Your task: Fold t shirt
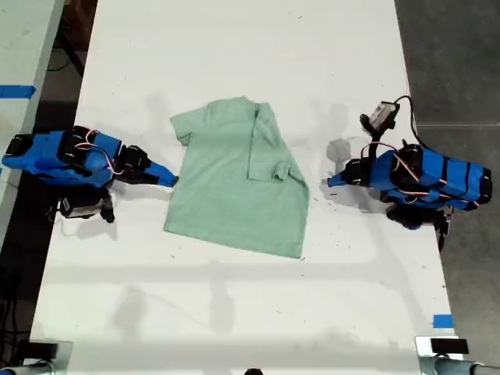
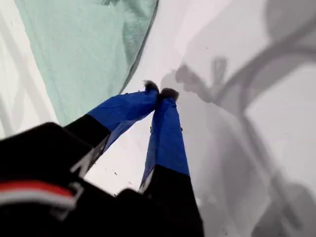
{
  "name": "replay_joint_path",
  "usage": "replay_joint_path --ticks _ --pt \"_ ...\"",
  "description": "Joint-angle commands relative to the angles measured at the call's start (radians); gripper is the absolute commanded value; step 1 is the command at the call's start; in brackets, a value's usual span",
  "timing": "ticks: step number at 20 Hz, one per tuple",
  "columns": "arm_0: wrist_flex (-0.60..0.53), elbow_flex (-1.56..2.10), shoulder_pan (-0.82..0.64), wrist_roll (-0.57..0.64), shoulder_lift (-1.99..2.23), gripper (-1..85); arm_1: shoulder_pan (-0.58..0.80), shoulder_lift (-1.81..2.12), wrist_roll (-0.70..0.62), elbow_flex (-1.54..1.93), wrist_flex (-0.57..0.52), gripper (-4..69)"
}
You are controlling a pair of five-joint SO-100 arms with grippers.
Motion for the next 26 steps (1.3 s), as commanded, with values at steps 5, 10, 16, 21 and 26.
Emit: replay_joint_path --ticks 5,10,16,21,26 --pt "0.179 0.034 -0.126 0.044 0.005 -0.1 0.017 0.012 -0.038 0.049 -0.023 1.4" --pt "0.179 0.035 -0.117 0.044 0.005 -0.1 -0.021 0.012 0.026 0.044 -0.002 1.5" --pt "0.179 0.035 -0.110 0.044 0.006 -0.1 -0.026 0.012 0.032 0.044 -0.002 1.5" --pt "0.178 0.035 -0.112 0.044 0.006 -0.1 -0.028 0.012 0.031 0.044 -0.002 1.5" --pt "0.176 0.035 -0.117 0.046 0.006 -0.1 -0.028 0.012 0.029 0.044 -0.002 1.5"
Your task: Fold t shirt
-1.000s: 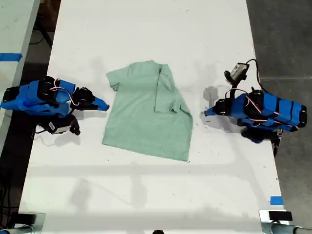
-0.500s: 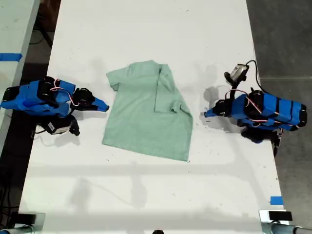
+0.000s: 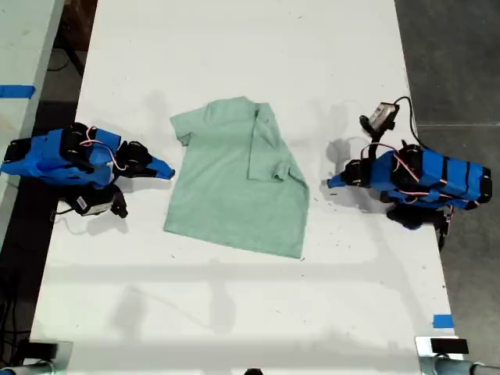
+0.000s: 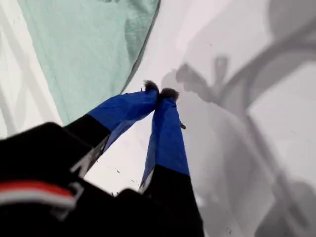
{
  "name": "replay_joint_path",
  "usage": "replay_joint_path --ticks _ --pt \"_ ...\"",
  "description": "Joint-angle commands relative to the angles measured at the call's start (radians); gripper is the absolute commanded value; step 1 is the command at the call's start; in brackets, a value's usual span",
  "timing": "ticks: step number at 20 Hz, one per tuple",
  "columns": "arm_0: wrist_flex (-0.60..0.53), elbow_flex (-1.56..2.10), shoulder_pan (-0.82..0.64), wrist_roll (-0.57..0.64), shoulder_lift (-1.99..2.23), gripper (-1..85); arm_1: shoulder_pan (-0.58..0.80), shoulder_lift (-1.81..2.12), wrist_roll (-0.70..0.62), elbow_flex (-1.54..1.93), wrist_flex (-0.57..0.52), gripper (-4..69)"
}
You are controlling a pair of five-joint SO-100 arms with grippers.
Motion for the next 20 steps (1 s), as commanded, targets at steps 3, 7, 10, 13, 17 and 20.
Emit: replay_joint_path --ticks 3,7,10,13,17,20 --pt "-0.011 0.011 0.006 0.003 0.006 -0.1 -0.012 0.012 0.009 0.040 -0.002 1.5" --pt "-0.011 0.011 0.006 0.003 0.006 -0.1 -0.012 0.012 0.009 0.040 -0.002 1.5" --pt "-0.011 0.011 0.005 0.002 0.006 -0.1 -0.012 0.012 0.008 0.040 -0.002 1.5" --pt "-0.011 0.011 0.002 0.002 0.006 -0.1 -0.012 0.012 0.008 0.040 -0.002 1.5" --pt "-0.011 0.011 0.003 0.002 0.006 -0.1 -0.009 0.012 0.005 0.040 -0.003 1.5" --pt "-0.009 0.011 0.006 0.000 0.006 -0.1 -0.008 0.012 -0.006 0.040 -0.008 1.5"
